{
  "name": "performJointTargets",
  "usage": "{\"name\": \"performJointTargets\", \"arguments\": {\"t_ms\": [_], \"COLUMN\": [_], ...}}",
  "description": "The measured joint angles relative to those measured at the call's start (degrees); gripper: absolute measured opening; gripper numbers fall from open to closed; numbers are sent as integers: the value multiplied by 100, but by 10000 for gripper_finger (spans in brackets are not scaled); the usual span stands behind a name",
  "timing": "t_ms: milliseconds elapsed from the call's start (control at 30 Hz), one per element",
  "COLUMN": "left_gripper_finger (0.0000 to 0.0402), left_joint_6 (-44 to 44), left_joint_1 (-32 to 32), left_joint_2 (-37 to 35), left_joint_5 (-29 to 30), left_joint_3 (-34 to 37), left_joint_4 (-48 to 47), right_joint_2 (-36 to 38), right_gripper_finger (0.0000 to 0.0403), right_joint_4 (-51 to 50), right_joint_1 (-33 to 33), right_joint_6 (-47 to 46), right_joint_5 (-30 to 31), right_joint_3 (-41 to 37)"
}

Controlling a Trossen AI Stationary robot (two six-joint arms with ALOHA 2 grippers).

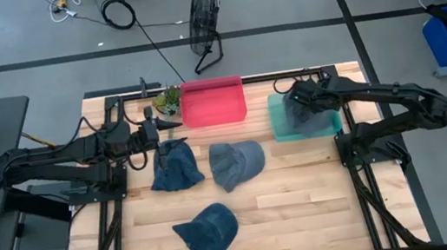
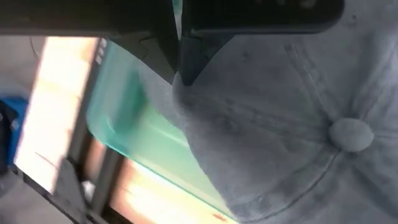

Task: Pick & Place hat
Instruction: Put the bottom gray cap into the green bin

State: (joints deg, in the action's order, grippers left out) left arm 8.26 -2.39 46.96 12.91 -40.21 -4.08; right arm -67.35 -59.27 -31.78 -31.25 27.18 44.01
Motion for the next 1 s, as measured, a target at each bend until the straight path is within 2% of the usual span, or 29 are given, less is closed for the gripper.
{"name": "performJointTargets", "arguments": {"t_ms": [133, 333, 633, 767, 1000], "left_gripper_finger": [210, 210, 210, 210, 210], "left_joint_6": [-27, -27, -27, -25, -25], "left_joint_1": [2, 0, 0, 2, 1], "left_joint_2": [1, 0, 0, 2, 2], "left_joint_5": [0, 0, 0, 0, -2], "left_joint_3": [0, 0, 0, 0, 0], "left_joint_4": [-107, -195, -225, -225, -222], "right_joint_2": [2, 2, 2, 4, 7], "right_gripper_finger": [5, 6, 6, 7, 4], "right_joint_4": [-159, -62, -144, -251, -253], "right_joint_1": [-168, -276, -12, -1, 2], "right_joint_6": [-303, -238, 960, 1473, 1662], "right_joint_5": [126, 84, -702, -1237, -1415], "right_joint_3": [0, 0, 0, 0, 0]}}
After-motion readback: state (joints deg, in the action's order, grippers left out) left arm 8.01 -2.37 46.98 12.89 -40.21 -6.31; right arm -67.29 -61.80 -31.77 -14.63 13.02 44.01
